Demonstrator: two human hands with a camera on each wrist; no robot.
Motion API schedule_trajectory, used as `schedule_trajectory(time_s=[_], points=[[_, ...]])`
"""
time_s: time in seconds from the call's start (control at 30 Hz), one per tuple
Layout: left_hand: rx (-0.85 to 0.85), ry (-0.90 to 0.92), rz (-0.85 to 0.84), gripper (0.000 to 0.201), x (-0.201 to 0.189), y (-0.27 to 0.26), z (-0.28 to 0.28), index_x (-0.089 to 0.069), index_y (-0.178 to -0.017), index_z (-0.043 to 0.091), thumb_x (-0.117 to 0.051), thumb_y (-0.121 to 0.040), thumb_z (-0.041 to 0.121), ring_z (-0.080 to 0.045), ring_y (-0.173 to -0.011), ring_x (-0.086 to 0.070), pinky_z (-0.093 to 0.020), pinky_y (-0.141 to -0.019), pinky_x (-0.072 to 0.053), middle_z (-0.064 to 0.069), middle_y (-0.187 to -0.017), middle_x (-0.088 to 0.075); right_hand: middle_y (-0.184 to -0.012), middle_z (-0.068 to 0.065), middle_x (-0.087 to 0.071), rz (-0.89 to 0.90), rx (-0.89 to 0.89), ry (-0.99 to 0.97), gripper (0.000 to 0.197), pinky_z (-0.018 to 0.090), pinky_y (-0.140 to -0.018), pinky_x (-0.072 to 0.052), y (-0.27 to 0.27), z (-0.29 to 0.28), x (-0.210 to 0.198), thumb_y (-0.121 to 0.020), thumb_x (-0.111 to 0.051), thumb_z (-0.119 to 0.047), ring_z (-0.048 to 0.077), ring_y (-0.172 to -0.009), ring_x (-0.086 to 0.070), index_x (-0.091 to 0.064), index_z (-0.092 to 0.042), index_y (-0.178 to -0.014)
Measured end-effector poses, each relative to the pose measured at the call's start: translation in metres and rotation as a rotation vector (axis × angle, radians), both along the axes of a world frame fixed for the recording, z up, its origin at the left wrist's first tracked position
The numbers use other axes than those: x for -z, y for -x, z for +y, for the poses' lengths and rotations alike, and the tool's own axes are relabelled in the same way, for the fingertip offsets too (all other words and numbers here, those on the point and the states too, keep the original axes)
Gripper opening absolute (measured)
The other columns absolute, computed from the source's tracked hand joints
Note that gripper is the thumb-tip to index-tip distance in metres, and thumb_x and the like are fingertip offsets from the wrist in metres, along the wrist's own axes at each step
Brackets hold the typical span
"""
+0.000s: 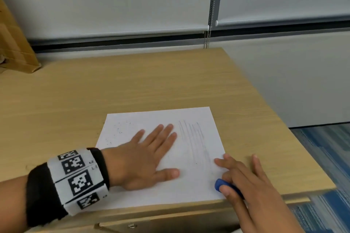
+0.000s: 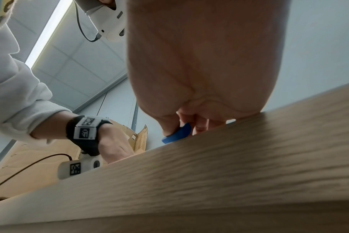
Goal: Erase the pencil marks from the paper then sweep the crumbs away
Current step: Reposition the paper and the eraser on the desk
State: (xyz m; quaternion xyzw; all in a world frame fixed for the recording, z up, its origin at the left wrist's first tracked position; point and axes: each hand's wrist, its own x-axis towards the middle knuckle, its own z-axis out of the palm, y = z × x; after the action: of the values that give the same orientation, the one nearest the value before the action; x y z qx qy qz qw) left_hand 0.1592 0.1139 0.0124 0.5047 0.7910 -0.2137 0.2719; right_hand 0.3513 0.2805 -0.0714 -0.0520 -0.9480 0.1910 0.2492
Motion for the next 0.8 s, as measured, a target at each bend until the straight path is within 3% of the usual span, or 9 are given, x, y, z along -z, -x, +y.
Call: schedule_trajectory(time_s=[0.1,0.2,0.3,0.37,0.47,0.57,0.63,0.73,0.8], points=[[-0.183,-0.002,0.044,0.100,-0.005,0.014,0.003,0.037,-0.142,0.016,0.005,-0.070,0.078,-0.014,-0.140,0.034,-0.039,-0.121,0.006,0.001,-0.147,0.045,-0.122,-0.022,-0.058,0.000,-0.002,-0.011,0.022,0.036,-0.111,-0.019,-0.001,0.001,-0.001,-0.101,-0.024,-0.045,-0.004,-0.132,-0.039,-0.041,-0.040,-0.088],[0.103,-0.092,0.045,0.095,0.001,-0.005,0.012,0.037,-0.143,0.022,0.003,-0.075,0.079,-0.015,-0.136,0.041,-0.041,-0.119,0.011,0.001,-0.144,0.049,-0.122,-0.020,-0.059,0.007,-0.011,-0.005,0.022,0.037,-0.110,-0.020,0.000,0.001,-0.002,-0.101,-0.024,-0.045,-0.003,-0.130,-0.041,-0.041,-0.039,-0.089],[0.329,-0.139,-0.111,0.085,0.009,-0.028,0.019,0.034,-0.145,0.029,-0.011,-0.088,0.074,-0.006,-0.134,0.043,-0.037,-0.114,0.023,0.009,-0.147,0.046,-0.122,-0.020,-0.059,0.006,-0.016,0.007,0.021,0.039,-0.111,-0.019,-0.001,0.001,-0.002,-0.101,-0.025,-0.045,-0.004,-0.130,-0.042,-0.042,-0.039,-0.090],[0.235,-0.089,-0.121,0.083,0.009,-0.023,0.018,0.037,-0.142,0.029,-0.005,-0.085,0.074,-0.004,-0.132,0.045,-0.039,-0.115,0.021,0.011,-0.145,0.048,-0.123,-0.020,-0.059,-0.001,-0.018,0.009,0.021,0.040,-0.111,-0.018,-0.002,0.002,-0.001,-0.101,-0.025,-0.045,-0.004,-0.130,-0.042,-0.042,-0.039,-0.090],[-0.046,-0.002,-0.013,0.093,0.001,0.004,0.010,0.039,-0.138,0.022,0.007,-0.071,0.078,-0.012,-0.136,0.040,-0.042,-0.119,0.009,0.004,-0.144,0.048,-0.125,-0.020,-0.059,-0.018,-0.010,0.016,0.023,0.042,-0.111,-0.018,-0.002,0.001,-0.002,-0.101,-0.023,-0.047,-0.003,-0.129,-0.042,-0.042,-0.039,-0.092],[-0.241,0.014,0.054,0.101,-0.007,0.021,0.005,0.034,-0.143,0.014,0.006,-0.069,0.077,-0.016,-0.142,0.031,-0.039,-0.121,0.005,-0.002,-0.149,0.042,-0.125,-0.020,-0.059,-0.035,-0.003,0.013,0.023,0.044,-0.111,-0.017,-0.003,0.001,-0.001,-0.101,-0.022,-0.047,-0.001,-0.128,-0.044,-0.041,-0.040,-0.091],[-0.131,-0.024,0.053,0.096,-0.008,0.012,0.007,0.036,-0.143,0.017,0.002,-0.074,0.076,-0.016,-0.140,0.035,-0.038,-0.120,0.008,-0.002,-0.148,0.044,-0.125,-0.021,-0.058,-0.045,0.002,0.017,0.021,0.043,-0.112,-0.016,-0.003,0.000,-0.001,-0.101,-0.023,-0.046,-0.003,-0.129,-0.042,-0.041,-0.040,-0.091],[0.231,-0.113,-0.042,0.083,-0.002,-0.020,0.015,0.035,-0.144,0.030,-0.006,-0.085,0.073,-0.011,-0.135,0.043,-0.039,-0.117,0.019,0.005,-0.145,0.049,-0.125,-0.022,-0.057,-0.048,-0.007,0.035,0.020,0.043,-0.112,-0.015,-0.004,0.001,-0.002,-0.100,-0.023,-0.046,-0.004,-0.130,-0.041,-0.040,-0.040,-0.091],[0.323,-0.125,-0.128,0.077,0.005,-0.031,0.016,0.032,-0.145,0.034,-0.008,-0.089,0.069,-0.007,-0.134,0.043,-0.038,-0.114,0.022,0.011,-0.147,0.046,-0.125,-0.022,-0.057,-0.060,-0.009,0.025,0.020,0.043,-0.112,-0.014,-0.005,0.002,-0.003,-0.101,-0.022,-0.047,-0.005,-0.129,-0.041,-0.039,-0.041,-0.092]])
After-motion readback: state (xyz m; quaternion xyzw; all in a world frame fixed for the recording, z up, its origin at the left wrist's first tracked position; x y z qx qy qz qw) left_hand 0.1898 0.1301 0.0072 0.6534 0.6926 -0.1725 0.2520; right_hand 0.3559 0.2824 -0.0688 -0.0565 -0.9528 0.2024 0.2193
